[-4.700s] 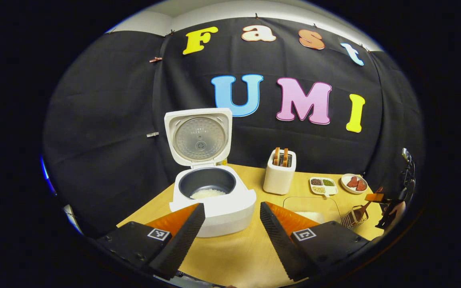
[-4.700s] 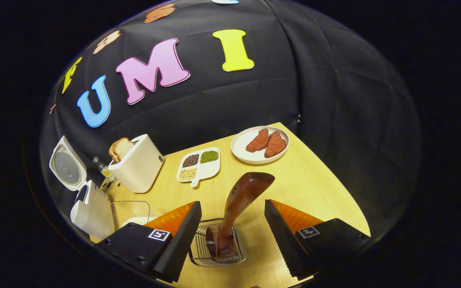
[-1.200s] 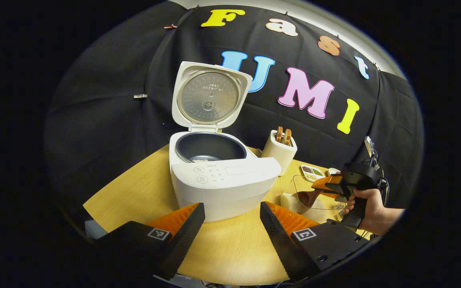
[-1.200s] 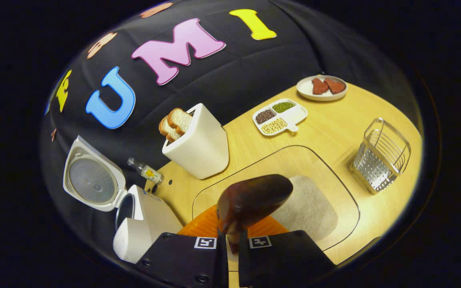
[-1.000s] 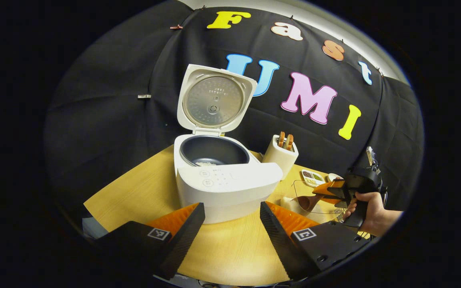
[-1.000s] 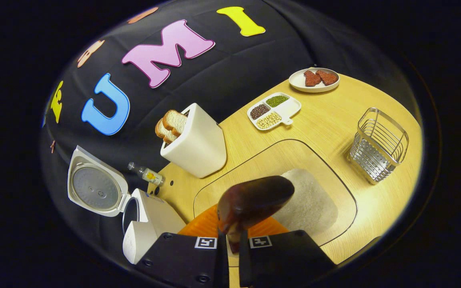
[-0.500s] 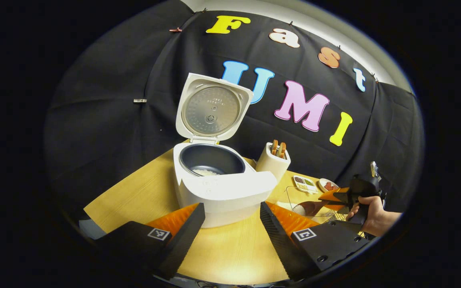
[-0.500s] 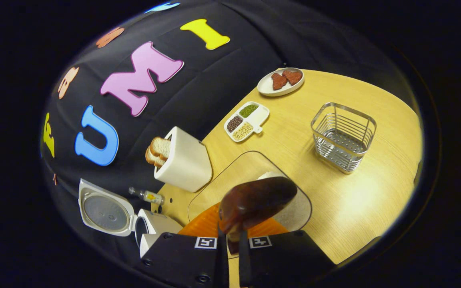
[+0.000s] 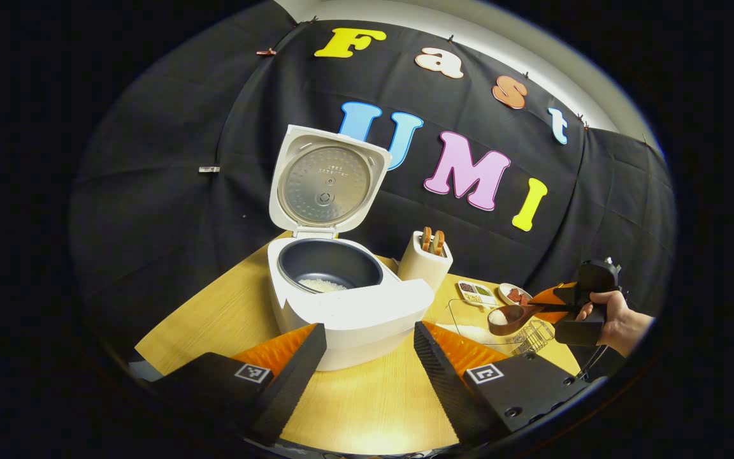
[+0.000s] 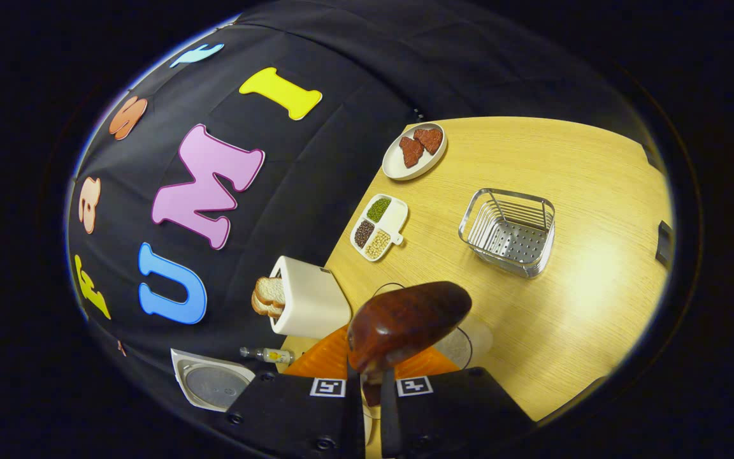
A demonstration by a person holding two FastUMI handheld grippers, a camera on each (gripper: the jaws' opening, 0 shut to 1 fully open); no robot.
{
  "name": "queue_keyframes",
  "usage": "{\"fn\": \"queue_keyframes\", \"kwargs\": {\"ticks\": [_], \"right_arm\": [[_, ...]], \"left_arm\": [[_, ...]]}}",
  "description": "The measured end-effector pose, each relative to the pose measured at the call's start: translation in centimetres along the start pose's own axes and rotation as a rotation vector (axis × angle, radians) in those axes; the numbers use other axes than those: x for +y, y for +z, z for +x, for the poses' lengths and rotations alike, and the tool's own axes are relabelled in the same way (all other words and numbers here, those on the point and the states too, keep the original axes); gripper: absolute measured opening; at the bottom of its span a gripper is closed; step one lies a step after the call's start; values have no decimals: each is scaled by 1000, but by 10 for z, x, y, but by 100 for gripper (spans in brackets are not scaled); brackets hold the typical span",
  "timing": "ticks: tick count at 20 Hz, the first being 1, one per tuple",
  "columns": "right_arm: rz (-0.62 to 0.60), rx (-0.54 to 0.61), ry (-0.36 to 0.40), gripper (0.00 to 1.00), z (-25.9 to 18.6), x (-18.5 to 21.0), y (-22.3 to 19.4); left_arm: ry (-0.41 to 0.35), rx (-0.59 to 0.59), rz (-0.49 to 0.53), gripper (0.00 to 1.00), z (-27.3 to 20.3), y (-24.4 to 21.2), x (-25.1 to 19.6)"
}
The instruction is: Close the left gripper, press the button to open the rice cooker; take a wooden spoon from the chopstick holder with the right hand, scoop a spoonful of rice and pour it into the rice cooker, then put the wooden spoon back into the chopstick holder.
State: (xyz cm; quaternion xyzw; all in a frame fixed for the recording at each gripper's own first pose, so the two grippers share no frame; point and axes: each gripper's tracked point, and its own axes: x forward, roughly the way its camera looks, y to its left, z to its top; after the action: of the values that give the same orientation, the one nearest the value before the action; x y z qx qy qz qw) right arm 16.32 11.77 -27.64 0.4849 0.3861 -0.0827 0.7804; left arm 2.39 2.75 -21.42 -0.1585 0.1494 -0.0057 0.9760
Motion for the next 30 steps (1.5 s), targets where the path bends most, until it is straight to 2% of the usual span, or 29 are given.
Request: {"fn": "queue_keyframes", "kwargs": {"ticks": [6,15,20,25,30], "right_arm": [[48,54,90,14,-5,57,-11],[7,196,302,14,-20,165,-80],[-101,226,345,14,-13,200,-128],[-211,203,397,14,-4,245,-162],[-515,184,443,14,13,272,-216]], "left_arm": [[7,-14,29,96,-5,4,4],[52,-36,45,96,-21,12,32],[73,-54,-5,96,-27,18,46],[107,-71,21,96,-27,30,74],[141,-88,-32,96,-30,44,104]]}}
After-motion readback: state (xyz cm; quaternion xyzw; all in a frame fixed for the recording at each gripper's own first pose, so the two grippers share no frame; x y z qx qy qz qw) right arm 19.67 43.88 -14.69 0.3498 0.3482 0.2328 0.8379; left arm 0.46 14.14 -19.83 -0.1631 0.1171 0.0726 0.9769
